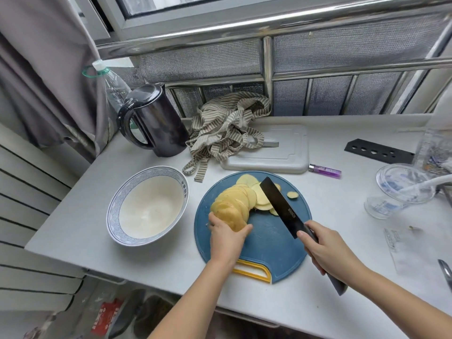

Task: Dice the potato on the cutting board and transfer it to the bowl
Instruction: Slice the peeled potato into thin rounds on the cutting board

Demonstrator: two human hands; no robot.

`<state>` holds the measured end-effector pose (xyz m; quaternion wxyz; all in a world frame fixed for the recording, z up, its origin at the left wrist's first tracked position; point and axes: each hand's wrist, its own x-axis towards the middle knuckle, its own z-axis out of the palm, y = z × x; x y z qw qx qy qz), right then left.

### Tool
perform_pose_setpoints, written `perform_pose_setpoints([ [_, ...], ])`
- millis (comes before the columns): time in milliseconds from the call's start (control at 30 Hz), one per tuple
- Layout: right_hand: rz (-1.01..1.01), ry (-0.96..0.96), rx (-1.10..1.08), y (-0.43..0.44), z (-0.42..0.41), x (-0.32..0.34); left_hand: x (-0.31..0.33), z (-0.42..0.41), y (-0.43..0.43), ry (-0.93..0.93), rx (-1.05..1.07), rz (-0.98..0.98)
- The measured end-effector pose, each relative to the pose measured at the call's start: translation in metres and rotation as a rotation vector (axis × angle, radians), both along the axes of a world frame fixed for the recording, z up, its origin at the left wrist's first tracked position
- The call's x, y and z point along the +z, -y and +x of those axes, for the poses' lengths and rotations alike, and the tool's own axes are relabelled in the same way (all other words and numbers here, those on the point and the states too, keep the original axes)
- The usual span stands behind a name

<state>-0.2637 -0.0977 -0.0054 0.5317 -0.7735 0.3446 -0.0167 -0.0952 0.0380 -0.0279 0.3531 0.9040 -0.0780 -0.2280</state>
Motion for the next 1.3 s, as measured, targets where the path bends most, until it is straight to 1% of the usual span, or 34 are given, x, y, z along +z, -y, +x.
perform_pose_setpoints([
  [200,0.017,0.014,-0.025,0.003,-0.001,-0.002,0.002,-0.002,0.006,0.034,-0.033,0.061],
  [367,0.028,0.038,-0.054,0.010,-0.001,-0.002,0.001,0.004,-0.004,0.049,-0.006,0.043],
  [467,0.026,0.043,-0.067,0.014,-0.001,-0.004,0.001,0.015,-0.007,0.025,0.007,0.033],
  [633,0.015,0.033,-0.085,0.021,0.002,-0.005,-0.001,0.025,-0.013,0.016,-0.120,0.124],
  [833,0.001,0.005,-0.103,0.028,0.008,-0.006,-0.009,0.024,-0.017,0.209,-0.143,0.246],
  [900,-0.001,-0.003,-0.105,0.029,0.011,-0.005,-0.012,0.023,-0.017,0.226,-0.141,0.227],
  [1067,-0.004,-0.029,-0.103,0.029,0.015,-0.004,-0.015,0.023,-0.019,0.206,-0.150,0.094],
  [1200,-0.015,-0.047,-0.103,0.029,0.021,-0.003,-0.018,0.023,-0.027,0.133,-0.183,0.085],
  [1300,-0.025,-0.055,-0.103,0.028,0.026,0.000,-0.016,0.031,-0.040,0.052,-0.212,0.118],
])
